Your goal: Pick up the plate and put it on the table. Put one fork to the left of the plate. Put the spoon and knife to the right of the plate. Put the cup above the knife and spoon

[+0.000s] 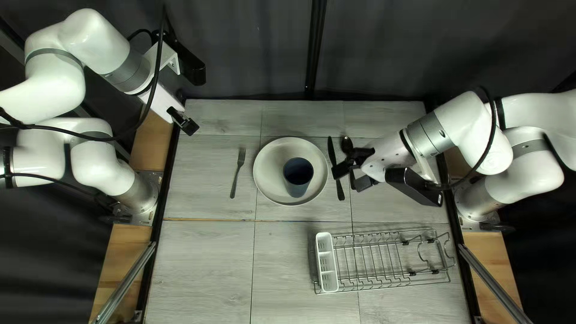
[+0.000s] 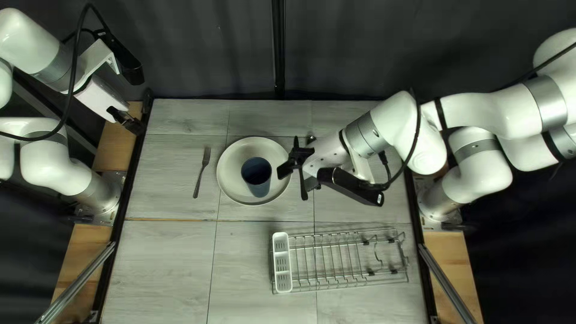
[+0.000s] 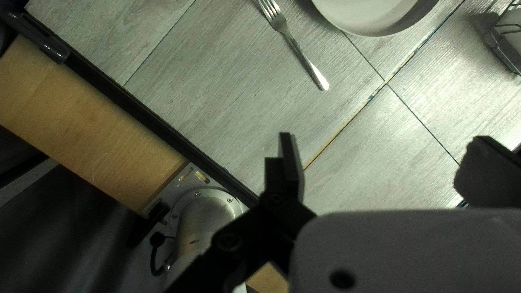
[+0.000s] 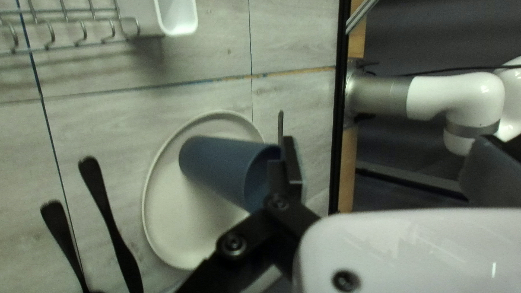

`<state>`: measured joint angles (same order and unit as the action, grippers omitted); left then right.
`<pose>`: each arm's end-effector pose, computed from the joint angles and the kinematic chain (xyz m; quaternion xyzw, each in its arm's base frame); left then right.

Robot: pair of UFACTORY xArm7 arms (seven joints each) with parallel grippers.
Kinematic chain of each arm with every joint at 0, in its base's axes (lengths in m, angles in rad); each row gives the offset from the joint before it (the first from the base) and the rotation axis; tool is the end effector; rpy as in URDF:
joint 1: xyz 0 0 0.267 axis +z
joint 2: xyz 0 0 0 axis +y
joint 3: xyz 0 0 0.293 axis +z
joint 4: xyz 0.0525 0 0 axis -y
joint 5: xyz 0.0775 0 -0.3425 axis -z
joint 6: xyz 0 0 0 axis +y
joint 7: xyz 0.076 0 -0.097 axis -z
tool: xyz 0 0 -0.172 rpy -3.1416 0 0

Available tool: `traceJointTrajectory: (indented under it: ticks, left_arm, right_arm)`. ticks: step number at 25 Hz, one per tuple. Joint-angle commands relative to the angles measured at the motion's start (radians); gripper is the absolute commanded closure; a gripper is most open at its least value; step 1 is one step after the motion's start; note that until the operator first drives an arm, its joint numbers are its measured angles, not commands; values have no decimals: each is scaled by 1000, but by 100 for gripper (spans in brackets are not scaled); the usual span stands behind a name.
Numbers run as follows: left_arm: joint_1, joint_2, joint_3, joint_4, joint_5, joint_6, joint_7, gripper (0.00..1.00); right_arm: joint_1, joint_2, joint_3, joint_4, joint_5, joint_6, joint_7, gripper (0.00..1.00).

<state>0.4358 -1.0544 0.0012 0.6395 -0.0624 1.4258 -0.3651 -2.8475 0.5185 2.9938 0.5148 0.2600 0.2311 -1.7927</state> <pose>0.2296 0.0896 0.3375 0.9119 0.3868 0.1346 0.0269 0.4749 0.0734 0.3034 0.6063 0.6894 0.3413 0.2015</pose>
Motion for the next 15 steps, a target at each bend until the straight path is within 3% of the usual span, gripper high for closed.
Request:
traceJointTrajectory:
  ticks: [1, 10, 15]
  left_arm:
    - [0, 0, 0, 0, 0, 0, 0, 0]
    - [0, 0, 0, 0, 0, 0, 0, 0]
    - [0, 0, 0, 0, 0, 0, 0, 0]
  right_arm:
    - [29, -7, -38, 9, -74, 1, 60, 0]
    - [33, 5, -29, 11, -69, 20, 71, 0]
    - [-25, -98, 55, 214, -136, 369, 244, 0]
